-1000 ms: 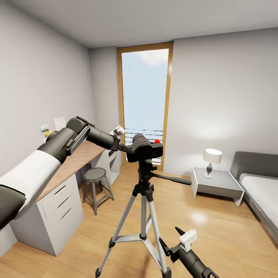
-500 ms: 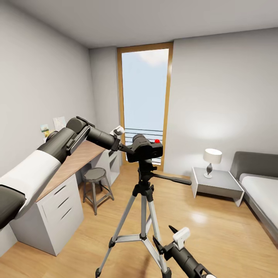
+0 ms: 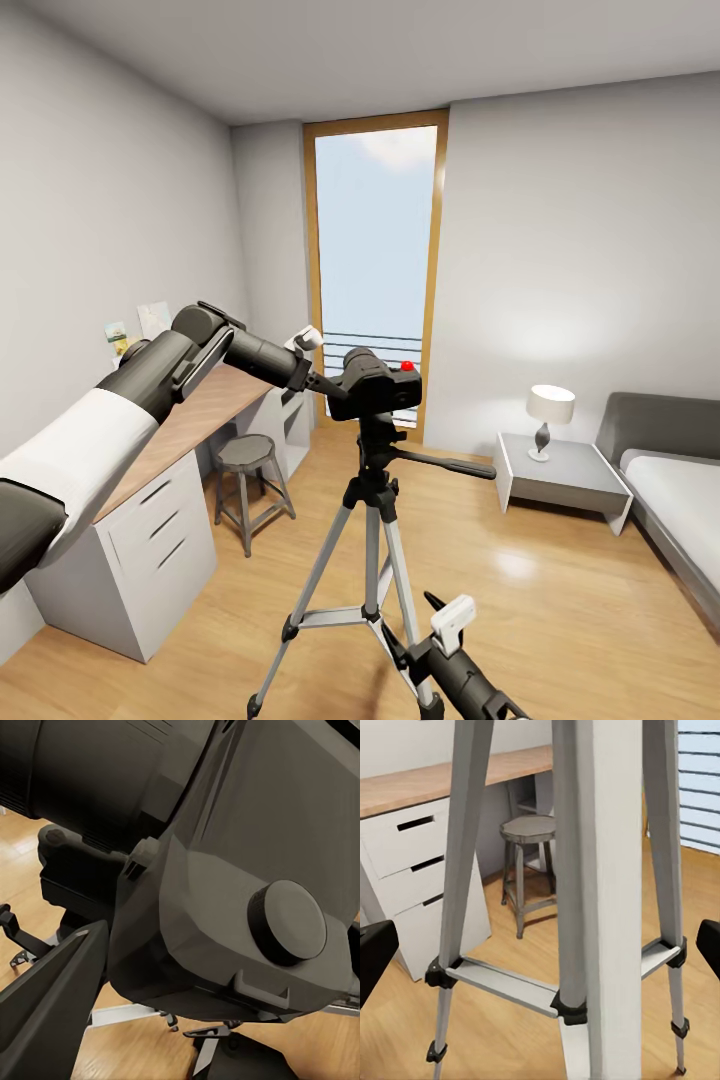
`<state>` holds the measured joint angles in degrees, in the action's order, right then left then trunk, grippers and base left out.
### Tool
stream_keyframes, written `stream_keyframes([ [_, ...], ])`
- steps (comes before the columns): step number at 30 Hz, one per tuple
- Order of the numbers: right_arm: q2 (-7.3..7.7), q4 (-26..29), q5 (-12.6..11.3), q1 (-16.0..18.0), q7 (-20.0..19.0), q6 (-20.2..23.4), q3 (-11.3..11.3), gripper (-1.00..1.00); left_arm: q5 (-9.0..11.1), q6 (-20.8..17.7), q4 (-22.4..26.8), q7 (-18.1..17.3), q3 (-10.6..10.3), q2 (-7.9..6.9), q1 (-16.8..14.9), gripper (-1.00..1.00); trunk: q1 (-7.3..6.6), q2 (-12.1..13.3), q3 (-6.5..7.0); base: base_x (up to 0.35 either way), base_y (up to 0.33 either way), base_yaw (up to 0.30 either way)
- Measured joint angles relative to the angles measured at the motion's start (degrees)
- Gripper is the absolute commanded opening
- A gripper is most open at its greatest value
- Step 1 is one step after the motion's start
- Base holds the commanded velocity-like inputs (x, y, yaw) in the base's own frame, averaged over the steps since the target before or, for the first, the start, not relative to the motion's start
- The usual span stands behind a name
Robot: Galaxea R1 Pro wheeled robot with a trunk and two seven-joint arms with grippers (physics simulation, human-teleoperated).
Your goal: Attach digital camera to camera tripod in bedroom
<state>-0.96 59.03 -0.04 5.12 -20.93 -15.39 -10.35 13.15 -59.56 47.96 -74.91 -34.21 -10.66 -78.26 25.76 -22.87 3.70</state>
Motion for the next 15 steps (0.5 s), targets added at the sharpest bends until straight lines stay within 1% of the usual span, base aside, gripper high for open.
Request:
stream_keyframes([
  [4, -0.04, -0.2, 0.0, 0.2, 0.1, 0.0, -0.2, 1.00, 0.0, 0.0, 0.0, 0.0, 0.0, 0.00, 0.0, -1.00, 0.00, 0.0, 0.00, 0.000, 0.000, 0.000],
  [8, -0.06, -1.4, 0.0, 1.1, 0.2, 0.0, -0.2, 1.00, 0.0, 0.0, 0.0, 0.0, 0.1, 0.05, 0.0, -1.00, 0.00, 0.0, 0.00, 0.000, 0.000, 0.000],
  [13, -0.07, -4.8, 0.0, 3.8, 0.3, 0.0, -0.2, 1.00, 0.0, 0.0, 0.0, 0.0, 0.1, 0.08, 0.0, -1.00, 0.00, 0.0, 0.00, 0.000, 0.000, 0.000],
  [15, -0.07, -7.1, 0.0, 5.3, 0.3, 0.0, -0.2, 1.00, 0.0, 0.0, 0.0, 0.0, 0.1, 0.08, 0.0, -1.00, 0.00, 0.0, 0.00, 0.000, 0.000, 0.000],
])
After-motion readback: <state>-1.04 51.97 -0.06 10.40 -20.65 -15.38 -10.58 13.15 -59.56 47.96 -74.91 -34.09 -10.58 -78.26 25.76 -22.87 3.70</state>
